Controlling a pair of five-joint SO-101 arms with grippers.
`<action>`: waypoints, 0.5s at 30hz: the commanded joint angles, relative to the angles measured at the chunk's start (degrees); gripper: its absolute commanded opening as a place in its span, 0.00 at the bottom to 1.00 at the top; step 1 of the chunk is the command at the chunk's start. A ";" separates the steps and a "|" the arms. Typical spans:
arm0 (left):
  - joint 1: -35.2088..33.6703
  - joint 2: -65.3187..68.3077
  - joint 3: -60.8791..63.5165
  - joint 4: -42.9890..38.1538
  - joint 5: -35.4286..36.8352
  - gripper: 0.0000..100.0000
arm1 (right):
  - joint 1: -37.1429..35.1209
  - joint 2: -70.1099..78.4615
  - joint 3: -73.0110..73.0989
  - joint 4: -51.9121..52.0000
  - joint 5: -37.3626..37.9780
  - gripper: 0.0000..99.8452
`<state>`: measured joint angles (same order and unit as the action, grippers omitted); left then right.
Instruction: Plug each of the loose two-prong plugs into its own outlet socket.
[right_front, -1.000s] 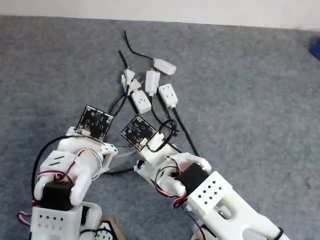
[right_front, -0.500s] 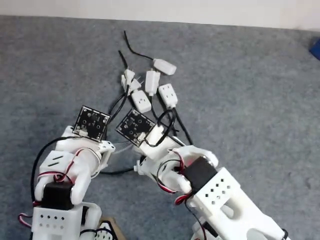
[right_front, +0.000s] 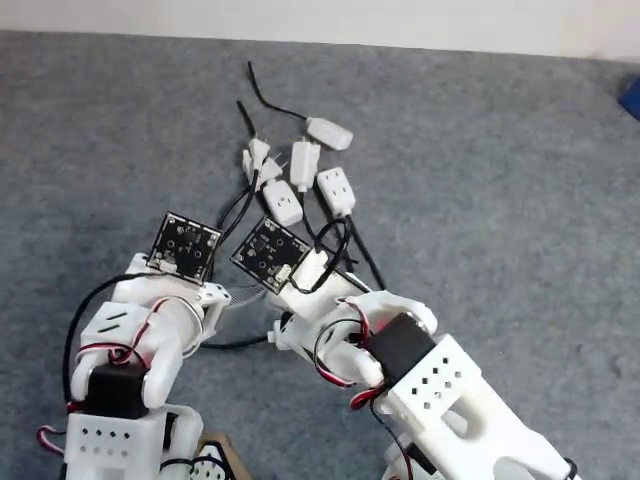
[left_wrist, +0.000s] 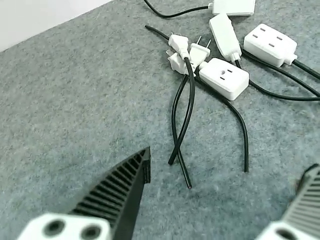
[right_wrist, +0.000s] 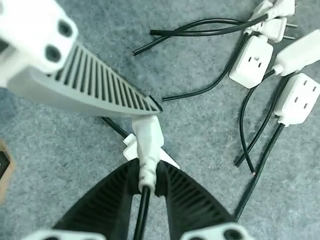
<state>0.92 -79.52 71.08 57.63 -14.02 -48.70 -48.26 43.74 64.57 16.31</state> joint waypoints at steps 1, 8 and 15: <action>0.66 0.57 0.48 -0.44 0.00 0.44 | 0.75 -1.10 1.01 0.22 0.79 0.01; -11.03 0.57 -1.98 -5.36 7.21 0.44 | 0.84 10.51 -3.21 9.98 -5.45 0.01; -13.76 0.66 -1.27 -5.45 8.88 0.44 | 1.71 30.90 -24.31 24.22 -13.80 0.01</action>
<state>-12.00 -78.90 71.52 53.49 -5.76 -47.91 -23.74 30.73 82.24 6.90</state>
